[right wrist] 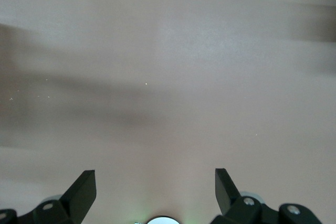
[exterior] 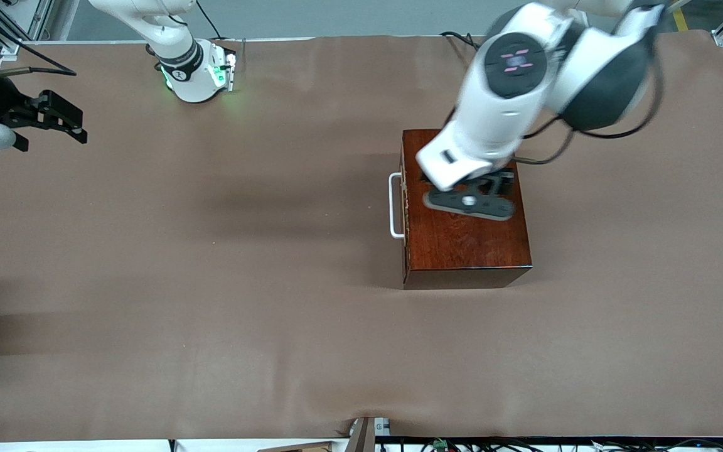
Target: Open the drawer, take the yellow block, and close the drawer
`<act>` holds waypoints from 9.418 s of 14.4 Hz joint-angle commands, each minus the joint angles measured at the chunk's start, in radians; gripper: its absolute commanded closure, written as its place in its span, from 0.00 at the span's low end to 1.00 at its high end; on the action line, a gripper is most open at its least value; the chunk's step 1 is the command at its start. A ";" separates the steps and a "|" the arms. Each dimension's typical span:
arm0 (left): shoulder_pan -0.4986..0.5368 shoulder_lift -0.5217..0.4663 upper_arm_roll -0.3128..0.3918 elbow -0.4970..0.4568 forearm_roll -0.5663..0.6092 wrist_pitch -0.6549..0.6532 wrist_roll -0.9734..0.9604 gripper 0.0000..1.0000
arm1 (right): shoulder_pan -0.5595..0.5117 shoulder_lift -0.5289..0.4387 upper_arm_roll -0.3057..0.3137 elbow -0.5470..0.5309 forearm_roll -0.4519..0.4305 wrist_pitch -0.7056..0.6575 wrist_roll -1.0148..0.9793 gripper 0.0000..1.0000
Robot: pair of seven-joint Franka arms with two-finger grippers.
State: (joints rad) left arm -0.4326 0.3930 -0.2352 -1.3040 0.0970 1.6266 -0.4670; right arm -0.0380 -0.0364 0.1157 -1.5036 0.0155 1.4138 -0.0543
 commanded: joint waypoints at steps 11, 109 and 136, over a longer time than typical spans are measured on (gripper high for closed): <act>-0.477 0.306 0.339 0.147 0.029 0.065 -0.305 0.00 | -0.003 0.009 0.002 0.019 0.007 -0.013 0.008 0.00; -0.177 -0.137 0.312 0.100 0.009 -0.163 -0.280 0.00 | 0.136 0.167 0.012 0.074 0.098 0.053 0.559 0.00; 0.320 -0.419 0.214 -0.233 -0.011 -0.079 0.252 0.00 | 0.656 0.444 0.012 0.079 0.090 0.436 1.832 0.00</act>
State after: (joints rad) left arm -0.1746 0.0656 0.0371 -1.4112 0.0976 1.4894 -0.2333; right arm 0.5909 0.3687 0.1347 -1.4516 0.1027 1.8219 1.6958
